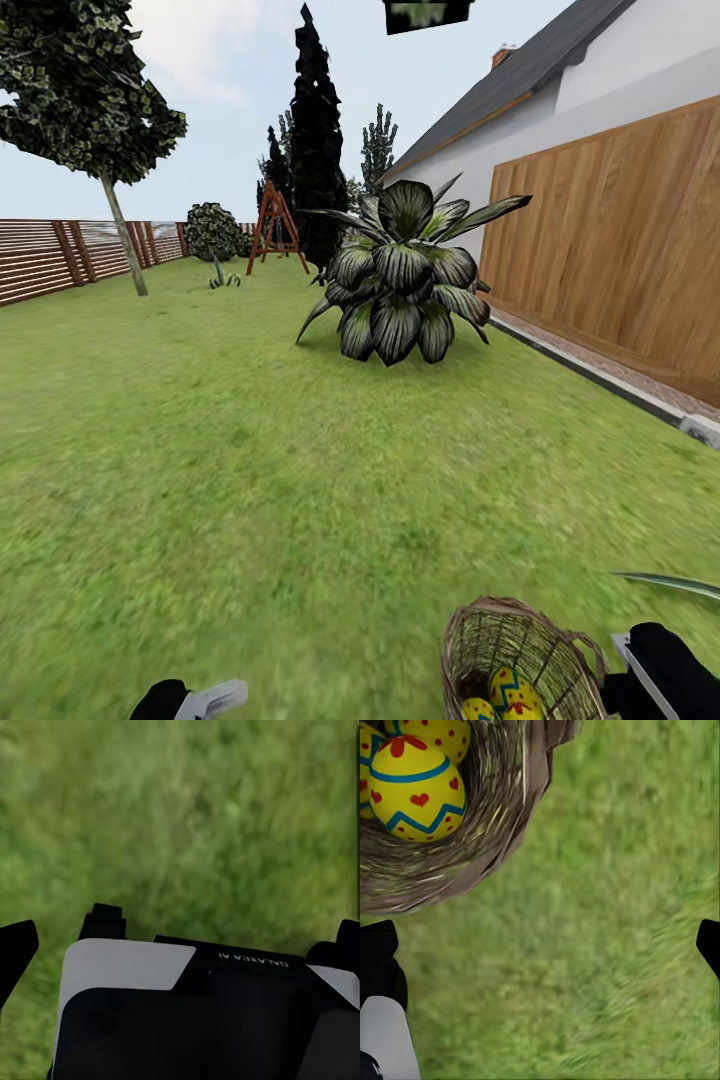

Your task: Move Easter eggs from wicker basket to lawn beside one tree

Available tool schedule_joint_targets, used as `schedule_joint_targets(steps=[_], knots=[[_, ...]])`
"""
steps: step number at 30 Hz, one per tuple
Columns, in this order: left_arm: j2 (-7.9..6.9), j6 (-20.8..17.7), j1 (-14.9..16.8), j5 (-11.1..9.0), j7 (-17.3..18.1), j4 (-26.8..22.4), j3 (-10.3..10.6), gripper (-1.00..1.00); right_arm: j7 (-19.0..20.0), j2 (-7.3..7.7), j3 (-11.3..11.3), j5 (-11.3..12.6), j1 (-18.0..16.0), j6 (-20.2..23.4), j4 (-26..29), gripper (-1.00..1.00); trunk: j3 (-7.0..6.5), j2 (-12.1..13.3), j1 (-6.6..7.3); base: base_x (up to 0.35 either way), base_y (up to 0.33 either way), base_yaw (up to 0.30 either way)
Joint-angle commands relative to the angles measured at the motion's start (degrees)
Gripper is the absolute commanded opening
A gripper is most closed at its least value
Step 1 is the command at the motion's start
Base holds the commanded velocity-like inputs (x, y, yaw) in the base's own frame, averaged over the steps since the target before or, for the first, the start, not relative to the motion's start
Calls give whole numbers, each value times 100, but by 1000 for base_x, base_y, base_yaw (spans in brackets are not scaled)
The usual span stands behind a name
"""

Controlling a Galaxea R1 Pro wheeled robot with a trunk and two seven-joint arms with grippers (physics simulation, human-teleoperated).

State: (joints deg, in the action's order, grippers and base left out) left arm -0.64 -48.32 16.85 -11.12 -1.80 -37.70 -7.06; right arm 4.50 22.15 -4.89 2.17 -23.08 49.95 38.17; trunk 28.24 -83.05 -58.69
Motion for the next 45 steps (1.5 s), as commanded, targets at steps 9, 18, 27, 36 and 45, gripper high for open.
schedule_joint_targets(steps=[9,18,27,36,45], knots=[[2,-29,2,-39,-22,-9,-14,100,7,-25,-36,14,-4,24,6,100,7,-3,-3,333,0,0],[4,-29,2,-39,-15,-14,-9,100,7,-35,-38,12,-4,24,6,100,7,-3,-3,204,0,0],[11,-29,2,-39,-31,-13,-11,100,4,-36,-38,12,-4,24,6,100,7,-3,-3,92,0,0],[11,-29,2,-39,-31,-17,-5,100,7,-36,-38,12,-4,24,6,100,114,-244,-135,1,0,0],[11,-29,2,-39,-28,-13,-6,100,7,-36,-36,12,-4,16,8,100,276,-605,-333,0,0,0]])
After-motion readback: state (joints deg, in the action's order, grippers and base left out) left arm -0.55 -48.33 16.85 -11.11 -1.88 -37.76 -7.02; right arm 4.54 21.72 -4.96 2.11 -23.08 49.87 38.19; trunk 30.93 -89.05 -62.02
